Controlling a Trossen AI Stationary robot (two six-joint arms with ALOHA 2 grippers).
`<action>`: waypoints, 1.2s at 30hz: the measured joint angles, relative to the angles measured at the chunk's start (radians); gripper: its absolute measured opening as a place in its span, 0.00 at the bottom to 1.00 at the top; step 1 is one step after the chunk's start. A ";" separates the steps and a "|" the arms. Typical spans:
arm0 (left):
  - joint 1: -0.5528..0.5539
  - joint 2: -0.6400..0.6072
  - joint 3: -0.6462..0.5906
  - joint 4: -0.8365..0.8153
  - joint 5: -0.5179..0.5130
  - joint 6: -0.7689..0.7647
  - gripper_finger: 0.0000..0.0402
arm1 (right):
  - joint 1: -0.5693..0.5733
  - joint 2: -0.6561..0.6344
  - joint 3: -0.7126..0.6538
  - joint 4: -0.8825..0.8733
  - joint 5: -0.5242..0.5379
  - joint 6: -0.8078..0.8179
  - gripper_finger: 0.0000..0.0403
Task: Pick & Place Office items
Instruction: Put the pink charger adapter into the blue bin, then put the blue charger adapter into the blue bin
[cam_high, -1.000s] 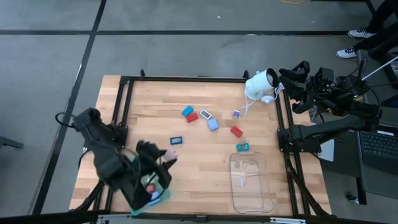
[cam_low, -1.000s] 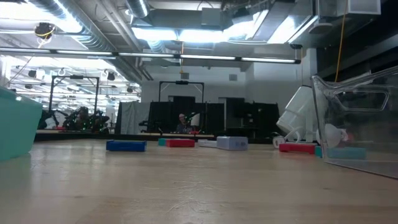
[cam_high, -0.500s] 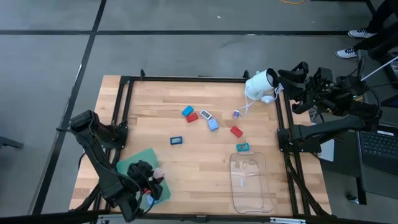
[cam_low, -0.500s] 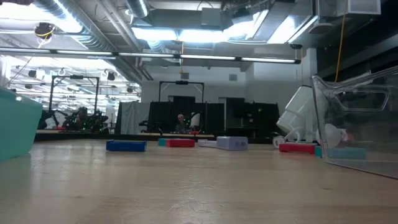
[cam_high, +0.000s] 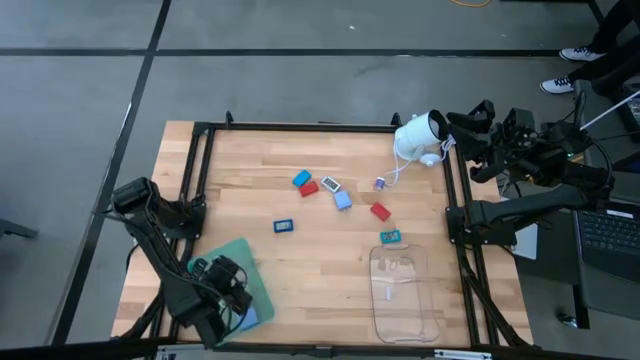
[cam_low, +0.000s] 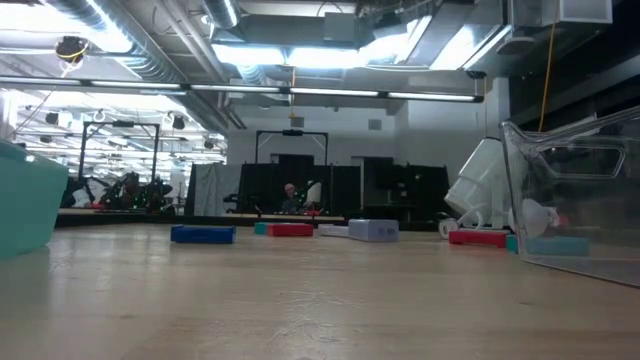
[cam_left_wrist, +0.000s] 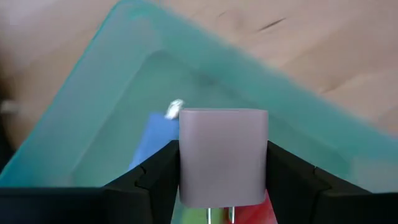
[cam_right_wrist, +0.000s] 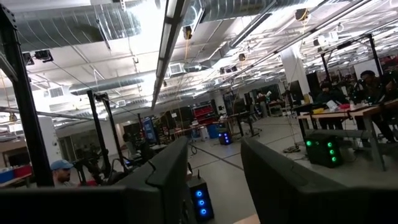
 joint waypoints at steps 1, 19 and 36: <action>0.000 0.000 -0.016 0.009 0.021 -0.007 0.47 | 0.000 0.000 0.000 0.000 0.000 0.006 0.39; 0.108 -0.010 0.130 0.125 -0.236 -0.024 0.74 | 0.000 0.008 0.000 0.063 0.038 -0.031 0.39; 0.526 -0.367 0.534 0.320 -0.910 1.292 0.73 | -0.008 0.225 0.000 0.329 0.089 -0.100 0.39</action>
